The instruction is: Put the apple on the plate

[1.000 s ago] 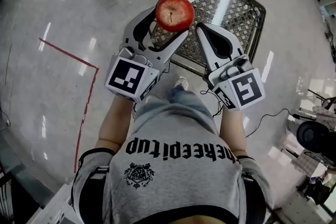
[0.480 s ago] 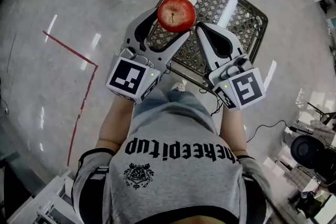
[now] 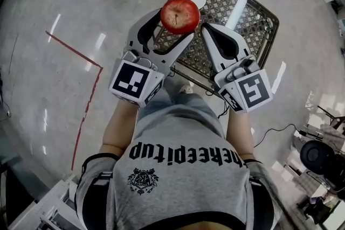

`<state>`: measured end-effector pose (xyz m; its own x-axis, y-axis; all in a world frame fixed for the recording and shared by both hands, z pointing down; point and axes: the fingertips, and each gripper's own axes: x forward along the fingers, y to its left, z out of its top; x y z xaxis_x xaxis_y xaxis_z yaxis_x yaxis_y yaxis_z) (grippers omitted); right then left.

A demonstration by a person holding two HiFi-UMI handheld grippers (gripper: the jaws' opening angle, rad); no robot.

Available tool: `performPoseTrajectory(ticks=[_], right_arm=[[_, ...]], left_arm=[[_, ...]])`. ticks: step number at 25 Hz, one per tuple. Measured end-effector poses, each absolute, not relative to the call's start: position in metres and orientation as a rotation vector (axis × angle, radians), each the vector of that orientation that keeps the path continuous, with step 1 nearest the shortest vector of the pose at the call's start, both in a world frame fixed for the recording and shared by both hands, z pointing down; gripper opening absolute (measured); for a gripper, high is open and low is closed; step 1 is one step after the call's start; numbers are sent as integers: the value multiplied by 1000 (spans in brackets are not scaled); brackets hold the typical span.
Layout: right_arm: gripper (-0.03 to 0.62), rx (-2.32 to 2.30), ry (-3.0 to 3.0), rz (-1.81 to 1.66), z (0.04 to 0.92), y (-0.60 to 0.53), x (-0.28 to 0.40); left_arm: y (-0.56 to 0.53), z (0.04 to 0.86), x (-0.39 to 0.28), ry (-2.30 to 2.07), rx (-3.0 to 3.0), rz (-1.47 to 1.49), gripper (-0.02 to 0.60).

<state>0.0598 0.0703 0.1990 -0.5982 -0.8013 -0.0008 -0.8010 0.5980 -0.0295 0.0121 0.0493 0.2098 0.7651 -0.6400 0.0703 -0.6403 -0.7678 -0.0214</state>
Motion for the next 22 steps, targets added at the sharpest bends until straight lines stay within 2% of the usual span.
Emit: performPoseTrajectory(ticks=[22], right_arm=[[-2,-1634,2671,-110,207,-13,11]], left_arm=[[-41,216,-31,-805,3010,162,379]])
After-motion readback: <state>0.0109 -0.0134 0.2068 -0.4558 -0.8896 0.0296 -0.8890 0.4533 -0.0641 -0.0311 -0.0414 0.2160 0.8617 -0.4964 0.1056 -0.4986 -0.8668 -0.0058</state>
